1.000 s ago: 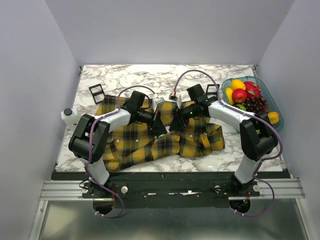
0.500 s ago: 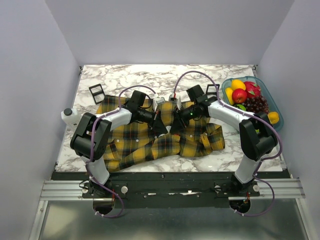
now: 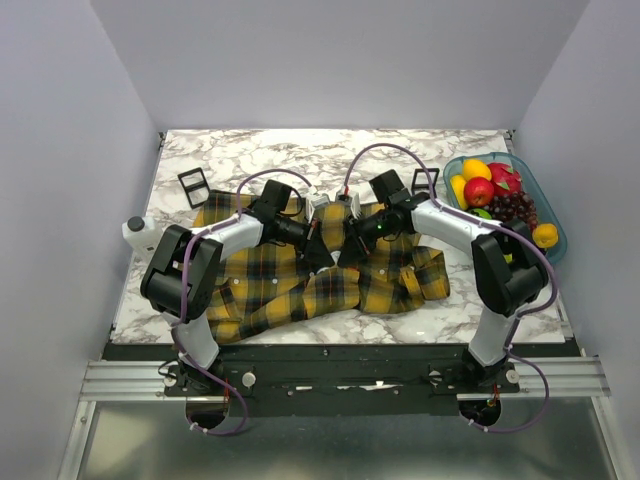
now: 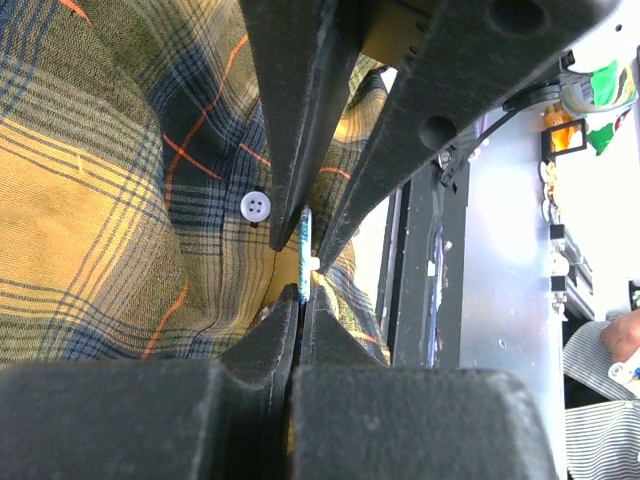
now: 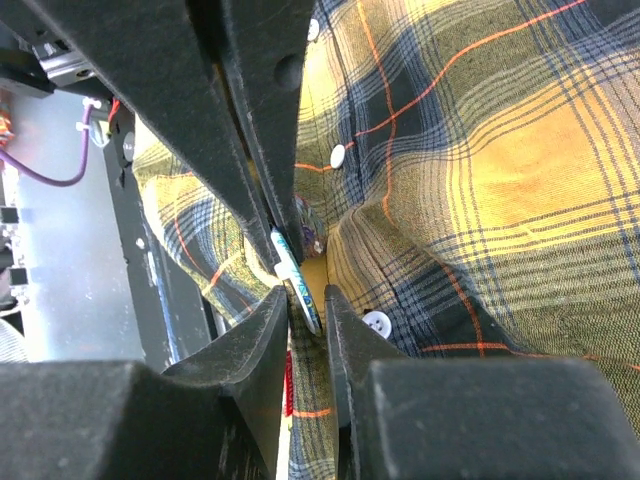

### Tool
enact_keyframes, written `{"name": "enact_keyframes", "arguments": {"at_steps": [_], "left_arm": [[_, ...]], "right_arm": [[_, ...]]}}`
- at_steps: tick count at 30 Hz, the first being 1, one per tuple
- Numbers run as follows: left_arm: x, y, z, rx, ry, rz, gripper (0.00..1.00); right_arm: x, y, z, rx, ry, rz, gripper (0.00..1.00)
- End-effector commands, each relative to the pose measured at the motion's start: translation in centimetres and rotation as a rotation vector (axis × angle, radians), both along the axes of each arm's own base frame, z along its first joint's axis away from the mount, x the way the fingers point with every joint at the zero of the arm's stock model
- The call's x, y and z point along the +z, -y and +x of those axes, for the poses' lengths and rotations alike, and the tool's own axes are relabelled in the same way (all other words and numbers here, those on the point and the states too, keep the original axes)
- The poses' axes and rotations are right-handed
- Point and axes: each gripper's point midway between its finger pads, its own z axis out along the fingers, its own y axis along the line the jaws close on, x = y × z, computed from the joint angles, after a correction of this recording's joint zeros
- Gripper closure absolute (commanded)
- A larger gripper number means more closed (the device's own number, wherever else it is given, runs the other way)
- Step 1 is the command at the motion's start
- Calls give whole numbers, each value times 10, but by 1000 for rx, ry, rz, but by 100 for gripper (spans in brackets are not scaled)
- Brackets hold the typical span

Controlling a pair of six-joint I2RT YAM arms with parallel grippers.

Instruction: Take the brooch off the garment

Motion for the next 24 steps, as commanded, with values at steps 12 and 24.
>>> {"name": "enact_keyframes", "arguments": {"at_steps": [12, 24], "left_arm": [[11, 8, -3, -70, 68, -32, 100], [9, 15, -7, -95, 121, 5, 100]], "right_arm": [[-20, -8, 31, -100, -41, -67, 76], [-40, -5, 49, -238, -28, -248, 81]]}}
